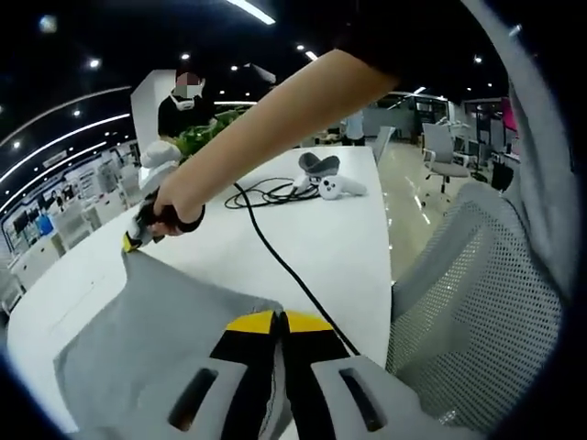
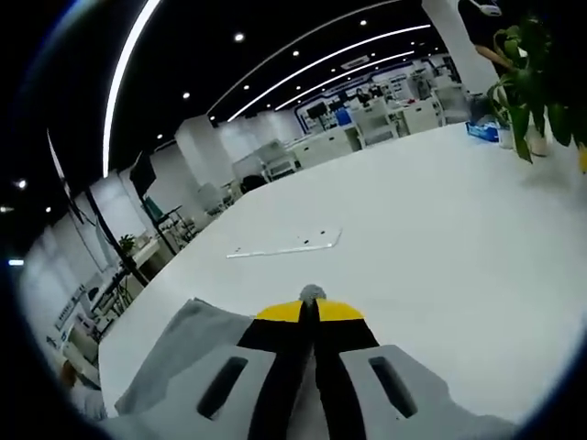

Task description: Fold the towel on the table until its edges align and the towel forms a compact rectangular stack.

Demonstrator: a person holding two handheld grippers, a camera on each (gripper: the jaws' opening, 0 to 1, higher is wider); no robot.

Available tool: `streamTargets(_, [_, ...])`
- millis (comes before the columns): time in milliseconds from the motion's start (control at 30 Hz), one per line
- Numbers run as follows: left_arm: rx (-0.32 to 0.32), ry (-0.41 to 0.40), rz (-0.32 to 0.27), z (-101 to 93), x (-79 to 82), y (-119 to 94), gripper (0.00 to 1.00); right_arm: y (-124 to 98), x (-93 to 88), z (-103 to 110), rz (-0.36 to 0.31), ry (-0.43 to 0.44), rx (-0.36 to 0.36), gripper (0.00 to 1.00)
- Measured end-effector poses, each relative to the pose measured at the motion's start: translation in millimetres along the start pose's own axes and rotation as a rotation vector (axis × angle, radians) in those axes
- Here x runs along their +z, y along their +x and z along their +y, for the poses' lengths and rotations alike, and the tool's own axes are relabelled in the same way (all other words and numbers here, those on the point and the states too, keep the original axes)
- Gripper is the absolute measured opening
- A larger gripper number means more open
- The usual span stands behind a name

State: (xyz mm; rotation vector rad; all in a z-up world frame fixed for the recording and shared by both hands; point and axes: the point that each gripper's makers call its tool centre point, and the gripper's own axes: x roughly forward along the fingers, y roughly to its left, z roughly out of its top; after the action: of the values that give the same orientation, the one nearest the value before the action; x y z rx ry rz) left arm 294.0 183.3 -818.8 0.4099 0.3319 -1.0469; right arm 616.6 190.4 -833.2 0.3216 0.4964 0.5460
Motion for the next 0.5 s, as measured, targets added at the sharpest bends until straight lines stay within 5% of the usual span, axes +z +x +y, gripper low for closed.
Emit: streamTargets(500, [0.02,-0.043,0.027,12.3,-12.0,-30,0.02,22,13.9,55,0.006,-0.078,0.089,0.0])
